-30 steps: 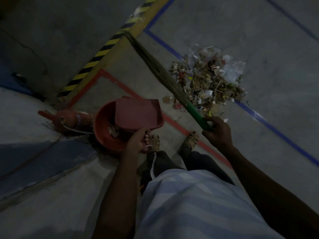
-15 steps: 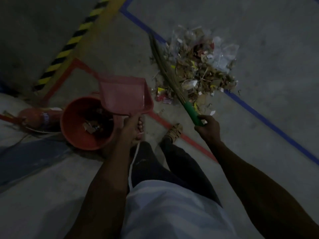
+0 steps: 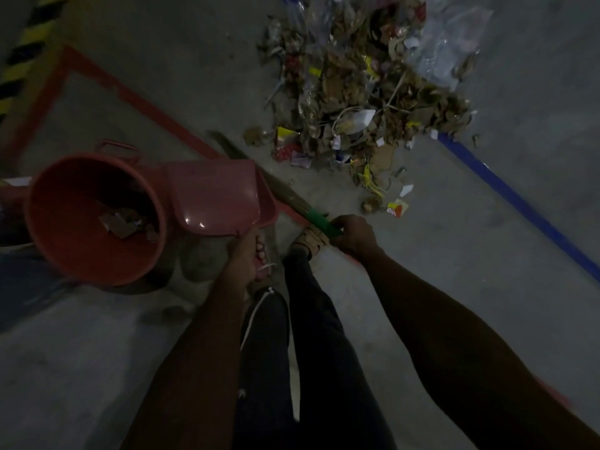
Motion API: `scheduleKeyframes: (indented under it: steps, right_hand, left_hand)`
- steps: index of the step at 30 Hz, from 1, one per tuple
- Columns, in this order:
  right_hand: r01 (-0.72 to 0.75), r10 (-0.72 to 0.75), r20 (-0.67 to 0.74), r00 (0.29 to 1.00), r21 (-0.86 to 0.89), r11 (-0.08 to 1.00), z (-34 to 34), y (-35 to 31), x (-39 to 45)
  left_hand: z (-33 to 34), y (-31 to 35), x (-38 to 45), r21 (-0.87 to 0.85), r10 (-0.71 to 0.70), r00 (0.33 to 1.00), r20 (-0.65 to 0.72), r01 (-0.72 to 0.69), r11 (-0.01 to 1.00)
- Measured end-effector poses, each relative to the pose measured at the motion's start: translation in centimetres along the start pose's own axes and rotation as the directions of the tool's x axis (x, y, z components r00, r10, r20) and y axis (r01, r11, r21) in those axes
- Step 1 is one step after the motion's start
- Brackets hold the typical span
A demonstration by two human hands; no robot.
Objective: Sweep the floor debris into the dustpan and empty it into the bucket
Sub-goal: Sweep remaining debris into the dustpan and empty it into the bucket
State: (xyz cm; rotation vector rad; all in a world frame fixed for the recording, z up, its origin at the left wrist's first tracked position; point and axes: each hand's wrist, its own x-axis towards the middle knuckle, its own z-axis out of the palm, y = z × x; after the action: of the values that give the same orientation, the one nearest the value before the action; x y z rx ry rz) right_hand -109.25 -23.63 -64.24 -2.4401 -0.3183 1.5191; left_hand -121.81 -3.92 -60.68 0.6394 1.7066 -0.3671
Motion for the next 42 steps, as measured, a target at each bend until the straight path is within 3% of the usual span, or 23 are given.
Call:
scheduleKeyframes:
  steps: [4, 10, 21, 25, 32, 37, 39, 42]
  right_hand:
    - [-0.096, 0.103, -0.132, 0.986, 0.059, 0.994, 0.3, 2.5, 4.8]
    - [-0.069, 0.096, -0.370, 0.924, 0.086, 0.994, -1.9, 4.9, 9.2]
    - [-0.087, 0.153, -0.522, 0.839, 0.150, 0.985, -8.2, 7.1, 14.7]
    - [-0.079, 0.192, -0.618, 0.763, 0.206, 0.975, -10.4, 6.9, 16.7]
    - [0.129, -0.065, -0.713, 0.698, 0.035, 0.991, -8.6, 7.9, 15.5]
    - [0.205, -0.125, -0.584, 0.802, 0.073, 0.976, -0.8, 10.0, 11.6]
    - [0.171, -0.114, -0.478, 0.871, 0.078, 0.982, 2.5, 11.0, 10.4]
    - [0.012, 0.022, -0.324, 0.946, 0.103, 0.995, 6.1, 13.0, 9.5]
  left_hand:
    - [2.1, 0.2, 4.5, 0.004, 0.016, 1.000, 0.005, -0.016, 1.000]
    - [4.5, 1.5, 8.3, 0.045, 0.088, 0.995, 0.047, -0.090, 0.995]
    - [5.9, 1.7, 10.3, 0.142, 0.105, 0.994, 0.025, -0.107, 0.984]
    - [6.2, 1.0, 10.3, 0.161, 0.104, 0.994, 0.043, -0.110, 0.981]
    - [6.3, -0.2, 11.4, 0.169, 0.123, 0.991, 0.045, -0.129, 0.977]
    - [6.8, -1.0, 11.8, 0.136, 0.092, 0.995, 0.036, -0.096, 0.986]
    - [6.8, -1.2, 11.8, 0.117, 0.078, 0.996, 0.037, -0.082, 0.990]
    - [6.5, -1.8, 12.0, 0.113, 0.067, 0.998, 0.013, -0.068, 0.991]
